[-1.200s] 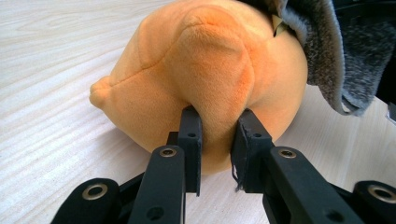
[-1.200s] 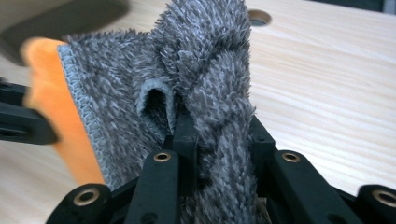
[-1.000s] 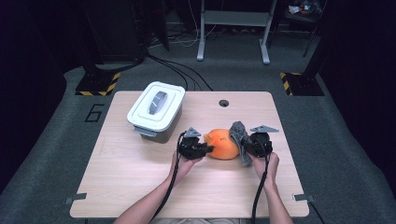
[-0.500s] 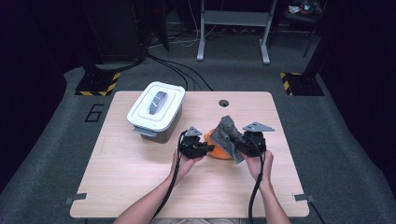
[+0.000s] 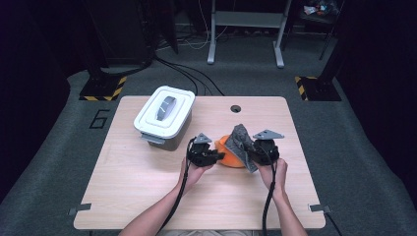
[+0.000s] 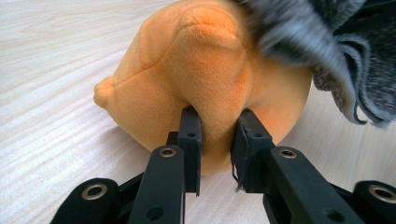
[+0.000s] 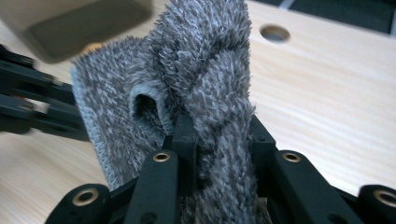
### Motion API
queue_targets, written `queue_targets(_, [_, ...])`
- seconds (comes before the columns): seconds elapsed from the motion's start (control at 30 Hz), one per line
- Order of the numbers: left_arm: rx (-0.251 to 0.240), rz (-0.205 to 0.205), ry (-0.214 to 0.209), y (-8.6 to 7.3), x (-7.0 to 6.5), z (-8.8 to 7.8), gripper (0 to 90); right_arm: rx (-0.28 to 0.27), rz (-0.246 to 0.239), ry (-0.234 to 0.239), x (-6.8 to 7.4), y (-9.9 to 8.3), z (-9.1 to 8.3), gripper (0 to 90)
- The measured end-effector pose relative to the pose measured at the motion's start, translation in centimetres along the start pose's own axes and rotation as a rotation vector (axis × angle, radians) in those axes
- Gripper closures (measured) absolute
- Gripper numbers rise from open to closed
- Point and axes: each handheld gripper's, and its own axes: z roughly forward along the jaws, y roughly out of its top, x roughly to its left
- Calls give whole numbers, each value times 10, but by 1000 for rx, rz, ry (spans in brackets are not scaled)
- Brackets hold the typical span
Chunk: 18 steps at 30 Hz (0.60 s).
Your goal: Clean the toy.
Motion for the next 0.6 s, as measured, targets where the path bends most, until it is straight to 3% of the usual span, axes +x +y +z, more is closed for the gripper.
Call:
queue_targets(0.2, [-2, 2, 1, 0, 0, 0, 744, 42, 68, -20, -23, -15, 7, 712])
queue_targets(0.6, [-7, 0, 1, -1, 0, 1, 738, 73, 111, -35, -34, -23, 17, 711])
